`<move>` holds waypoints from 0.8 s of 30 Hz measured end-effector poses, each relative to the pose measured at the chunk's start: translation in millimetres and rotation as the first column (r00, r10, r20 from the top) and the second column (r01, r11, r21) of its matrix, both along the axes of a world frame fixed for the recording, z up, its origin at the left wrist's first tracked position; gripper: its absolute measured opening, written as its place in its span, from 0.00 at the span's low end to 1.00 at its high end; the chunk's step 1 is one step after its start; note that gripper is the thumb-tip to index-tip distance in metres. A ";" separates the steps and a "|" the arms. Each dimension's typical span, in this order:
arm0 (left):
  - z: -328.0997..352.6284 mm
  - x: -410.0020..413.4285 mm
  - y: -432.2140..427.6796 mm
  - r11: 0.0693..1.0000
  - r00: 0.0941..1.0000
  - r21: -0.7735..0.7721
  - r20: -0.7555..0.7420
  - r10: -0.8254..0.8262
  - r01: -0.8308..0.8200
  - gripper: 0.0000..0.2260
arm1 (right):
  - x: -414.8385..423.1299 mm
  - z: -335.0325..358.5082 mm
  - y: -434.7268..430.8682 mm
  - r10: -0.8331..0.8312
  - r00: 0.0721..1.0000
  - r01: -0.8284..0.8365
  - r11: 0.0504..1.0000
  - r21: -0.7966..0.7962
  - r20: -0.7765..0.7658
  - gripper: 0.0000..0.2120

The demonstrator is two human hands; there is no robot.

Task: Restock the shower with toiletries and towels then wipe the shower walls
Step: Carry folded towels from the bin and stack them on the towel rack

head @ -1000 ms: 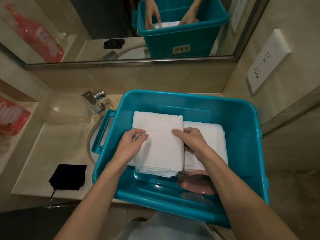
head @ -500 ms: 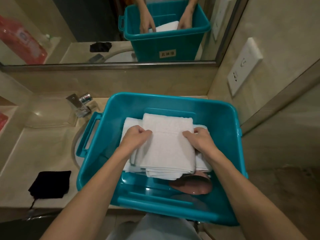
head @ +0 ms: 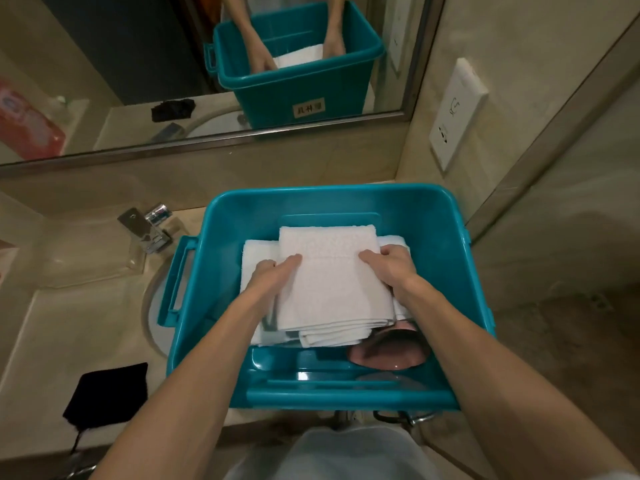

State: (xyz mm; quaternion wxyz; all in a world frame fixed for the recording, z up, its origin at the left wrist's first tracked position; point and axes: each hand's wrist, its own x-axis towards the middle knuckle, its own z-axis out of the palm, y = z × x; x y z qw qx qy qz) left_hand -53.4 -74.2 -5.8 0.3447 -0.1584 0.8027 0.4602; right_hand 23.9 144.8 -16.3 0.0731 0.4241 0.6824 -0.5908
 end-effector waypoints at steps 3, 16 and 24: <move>2.3 -9.7 -10.9 0.996 0.997 0.045 0.017 -0.082 0.081 0.29 | 4.3 7.3 -7.0 -0.012 1.000 0.012 1.000 -0.001 0.012 0.16; 74.9 -28.7 -33.0 0.870 0.924 0.338 -0.260 -0.280 0.359 0.15 | 50.7 129.5 -74.2 -0.179 0.939 0.260 0.928 0.266 -0.295 0.18; 184.1 -32.2 -4.0 0.659 0.832 0.533 -0.473 -0.288 0.531 0.12 | 100.5 232.7 -105.2 -0.202 0.775 0.498 0.779 0.381 -0.599 0.17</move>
